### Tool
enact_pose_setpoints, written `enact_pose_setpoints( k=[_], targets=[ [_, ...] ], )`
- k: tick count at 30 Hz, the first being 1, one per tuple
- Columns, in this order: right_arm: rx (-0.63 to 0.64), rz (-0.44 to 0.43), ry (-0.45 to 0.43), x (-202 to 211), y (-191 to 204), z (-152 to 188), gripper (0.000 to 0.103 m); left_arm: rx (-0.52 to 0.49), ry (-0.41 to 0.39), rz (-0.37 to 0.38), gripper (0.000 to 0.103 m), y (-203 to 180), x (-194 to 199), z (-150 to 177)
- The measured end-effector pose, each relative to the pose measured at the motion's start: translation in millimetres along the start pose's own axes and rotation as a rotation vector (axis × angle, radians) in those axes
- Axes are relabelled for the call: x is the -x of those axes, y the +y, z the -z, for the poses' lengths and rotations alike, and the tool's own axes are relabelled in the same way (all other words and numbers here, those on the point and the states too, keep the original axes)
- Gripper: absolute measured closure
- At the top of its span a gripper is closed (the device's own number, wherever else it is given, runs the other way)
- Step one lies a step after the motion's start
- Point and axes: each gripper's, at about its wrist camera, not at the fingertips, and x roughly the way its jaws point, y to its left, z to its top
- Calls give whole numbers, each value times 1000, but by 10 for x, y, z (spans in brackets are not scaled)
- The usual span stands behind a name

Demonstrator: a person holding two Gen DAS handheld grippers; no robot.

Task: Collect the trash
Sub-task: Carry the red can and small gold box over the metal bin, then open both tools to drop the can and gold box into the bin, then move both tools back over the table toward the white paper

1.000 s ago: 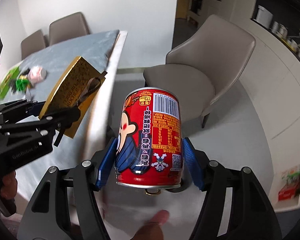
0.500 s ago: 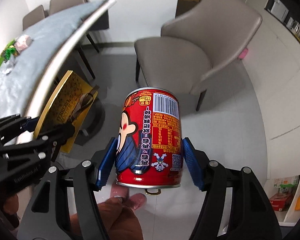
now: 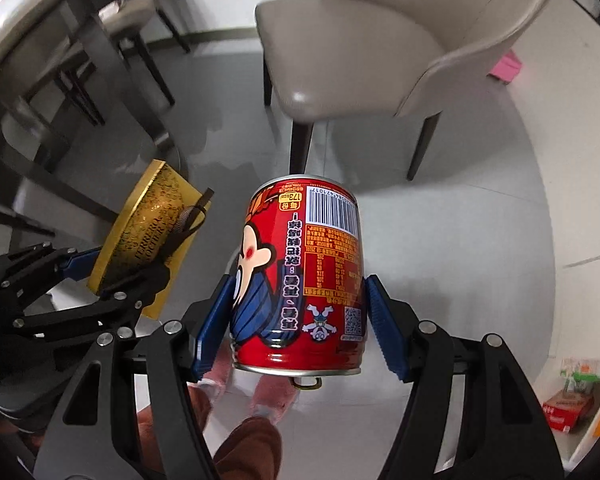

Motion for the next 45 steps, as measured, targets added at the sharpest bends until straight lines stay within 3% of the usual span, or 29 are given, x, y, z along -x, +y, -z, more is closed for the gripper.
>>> enact_pose_setpoints(
  k=[6,10,13,19,24,28,33,40,45],
  targets=[
    [33,-30,38,-763,-95,108,40,-85,48,-44,59,4,-893,226],
    [17,-57,51,-1087,-133,187,39,-84,62,-57,59,43,-1204,291],
    [18,-68,50,-1177,-169,224,34,-78,67,-53,57,32,-1334,325],
    [30,-60,35,-1177,-263,221,33,-82,73,-37,54,-97,-1404,287],
    [24,-50,22,-1009,-405,190,33,-79,65,-43,38,-181,-1342,248],
    [21,-40,7,-842,-448,114,33,-83,58,-50,36,-249,-1171,209],
    [28,-30,-18,-384,-451,-8,33,-93,34,-63,36,-314,-660,123],
    [71,-25,-87,606,-353,-264,33,-59,-29,-96,36,-245,392,-79],
    [137,-40,-159,1451,-112,-509,33,11,-113,-125,36,-125,1356,-204]
  ],
)
